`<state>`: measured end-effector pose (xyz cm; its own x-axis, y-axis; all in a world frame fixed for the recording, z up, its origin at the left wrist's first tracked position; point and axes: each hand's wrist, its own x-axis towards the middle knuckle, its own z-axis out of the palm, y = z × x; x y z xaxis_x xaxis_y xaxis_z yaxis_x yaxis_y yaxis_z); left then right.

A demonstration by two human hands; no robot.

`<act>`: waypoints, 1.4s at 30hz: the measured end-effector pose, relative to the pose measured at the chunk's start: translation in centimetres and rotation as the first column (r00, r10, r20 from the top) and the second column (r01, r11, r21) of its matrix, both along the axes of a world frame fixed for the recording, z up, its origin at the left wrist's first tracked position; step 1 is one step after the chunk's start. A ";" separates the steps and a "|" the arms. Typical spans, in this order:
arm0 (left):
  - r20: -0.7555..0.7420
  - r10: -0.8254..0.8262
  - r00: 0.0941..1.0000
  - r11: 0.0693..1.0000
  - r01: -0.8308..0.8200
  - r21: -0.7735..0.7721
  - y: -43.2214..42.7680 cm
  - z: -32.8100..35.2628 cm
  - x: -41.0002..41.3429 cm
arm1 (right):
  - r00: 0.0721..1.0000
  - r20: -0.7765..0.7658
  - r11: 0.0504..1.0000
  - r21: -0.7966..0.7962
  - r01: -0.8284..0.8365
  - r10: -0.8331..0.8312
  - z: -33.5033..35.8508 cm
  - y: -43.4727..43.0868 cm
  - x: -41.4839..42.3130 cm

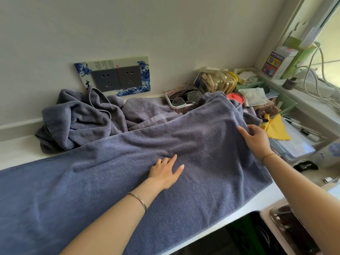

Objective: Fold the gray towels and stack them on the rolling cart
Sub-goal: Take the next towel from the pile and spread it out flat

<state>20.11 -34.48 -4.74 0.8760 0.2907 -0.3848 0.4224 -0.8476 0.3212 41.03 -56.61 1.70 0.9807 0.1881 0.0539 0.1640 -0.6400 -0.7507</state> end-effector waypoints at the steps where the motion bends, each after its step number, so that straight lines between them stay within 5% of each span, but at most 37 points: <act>1: -0.005 -0.001 1.000 1.000 0.001 -0.012 -0.1 0.1 -0.1 | 0.999 0.024 1.000 -0.002 -0.024 0.024 0.5 0.0 -0.1; 10: 0.175 0.216 0.960 0.927 -0.145 -0.347 0.9 1.2 -2.5 | 0.896 -0.080 0.875 -0.192 -0.444 0.437 7.9 4.2 -4.3; 16: 0.248 0.449 0.858 0.771 -0.232 -0.593 3.7 2.1 -8.0 | 0.809 -0.145 0.803 -0.110 -0.586 0.570 9.2 10.8 -12.3; 22: 0.042 0.781 0.623 0.352 -0.383 -0.854 8.3 3.3 -16.2 | 0.664 -0.149 0.675 0.027 -0.738 0.732 6.9 20.4 -23.5; 28: -0.116 0.875 0.470 0.141 -0.476 -0.868 13.2 3.3 -24.8 | 0.517 -0.411 0.628 0.205 -0.751 0.751 1.2 26.5 -32.2; 35: -0.156 0.848 0.507 0.147 -0.507 -0.849 13.9 1.1 -28.8 | 0.845 -0.275 0.866 -0.076 -0.495 0.459 -4.5 22.6 -30.2; 39: -0.111 0.842 0.528 0.178 -0.466 -0.866 13.2 0.8 -28.7 | 0.836 -0.378 0.853 -0.181 -0.489 0.399 -6.1 19.9 -29.9; 42: -0.095 0.837 0.539 0.184 -0.440 -0.879 13.0 0.8 -28.8 | 0.848 -0.295 0.813 -0.270 -0.516 0.440 -6.6 18.9 -30.8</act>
